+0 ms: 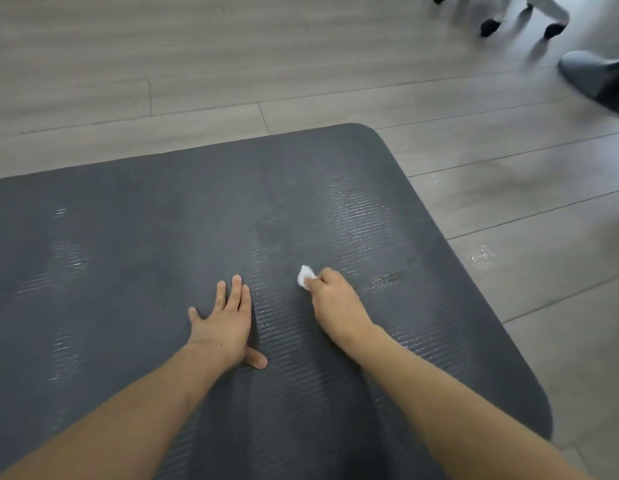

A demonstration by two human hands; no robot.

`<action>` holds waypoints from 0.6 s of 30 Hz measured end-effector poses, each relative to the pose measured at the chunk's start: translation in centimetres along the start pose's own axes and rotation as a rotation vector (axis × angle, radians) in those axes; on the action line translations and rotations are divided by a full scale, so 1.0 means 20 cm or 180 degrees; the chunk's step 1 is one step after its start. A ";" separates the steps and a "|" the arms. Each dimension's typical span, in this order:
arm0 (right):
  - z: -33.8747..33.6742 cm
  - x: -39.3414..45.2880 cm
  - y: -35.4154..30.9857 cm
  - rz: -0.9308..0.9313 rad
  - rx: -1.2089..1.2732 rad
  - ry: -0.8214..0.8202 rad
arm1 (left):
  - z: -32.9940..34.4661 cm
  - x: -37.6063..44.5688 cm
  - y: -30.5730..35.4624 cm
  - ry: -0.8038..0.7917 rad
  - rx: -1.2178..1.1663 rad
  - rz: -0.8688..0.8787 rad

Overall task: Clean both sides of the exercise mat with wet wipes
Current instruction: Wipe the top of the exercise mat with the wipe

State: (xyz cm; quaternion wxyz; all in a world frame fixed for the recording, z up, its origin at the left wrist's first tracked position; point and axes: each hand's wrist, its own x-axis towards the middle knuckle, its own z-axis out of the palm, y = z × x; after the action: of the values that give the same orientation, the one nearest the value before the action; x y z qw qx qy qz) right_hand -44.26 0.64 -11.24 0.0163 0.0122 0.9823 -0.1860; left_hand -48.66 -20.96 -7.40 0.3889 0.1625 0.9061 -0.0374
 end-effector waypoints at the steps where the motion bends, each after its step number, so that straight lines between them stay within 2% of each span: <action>1: -0.07 0.01 0.14 0.0224 -0.0089 0.0057 | 0.00 0.00 0.00 -0.0006 0.0034 0.0000; 4: -0.31 0.02 0.62 0.1655 -0.0290 0.0576 | 0.01 0.02 0.00 0.0021 0.0102 0.0007; 6: -0.37 0.02 0.73 0.2178 -0.0262 0.0987 | 0.01 0.03 0.01 0.0033 0.0166 -0.0015; 8: -0.29 0.05 0.50 0.2023 -0.0142 0.1038 | 0.00 0.04 0.01 0.0017 0.0211 -0.0050; 9: -0.20 0.06 0.33 0.1756 -0.0053 0.0857 | 0.00 0.04 0.01 0.0005 0.0214 -0.0062; 11: -0.03 0.02 0.00 0.0842 0.0206 0.0332 | 0.00 0.04 0.02 -0.0021 0.0228 -0.0085; 12: 0.03 -0.01 -0.09 0.0407 0.0288 0.0070 | 0.00 0.04 0.02 -0.0006 0.0255 -0.0093; 13: 0.05 -0.03 -0.07 0.0126 0.0328 0.0054 | 0.00 0.04 0.02 0.0016 0.0283 -0.0107; 14: 0.00 -0.02 0.04 0.0096 0.0342 0.0187 | 0.00 0.04 0.02 0.0029 0.0319 -0.0113; 15: -0.08 0.00 0.18 0.0335 0.0290 0.0367 | 0.00 0.05 0.02 0.0029 0.0350 -0.0116; 18: -0.38 -0.02 0.67 0.1664 -0.0120 0.1022 | 0.01 0.05 0.04 0.0000 0.0364 -0.0158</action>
State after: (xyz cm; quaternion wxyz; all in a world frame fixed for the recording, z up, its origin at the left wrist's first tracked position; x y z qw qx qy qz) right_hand -43.63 15.96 -9.12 -0.0916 0.2935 0.9392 -0.1529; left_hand -48.96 -19.95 -8.24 0.3779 0.1620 0.9062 -0.0988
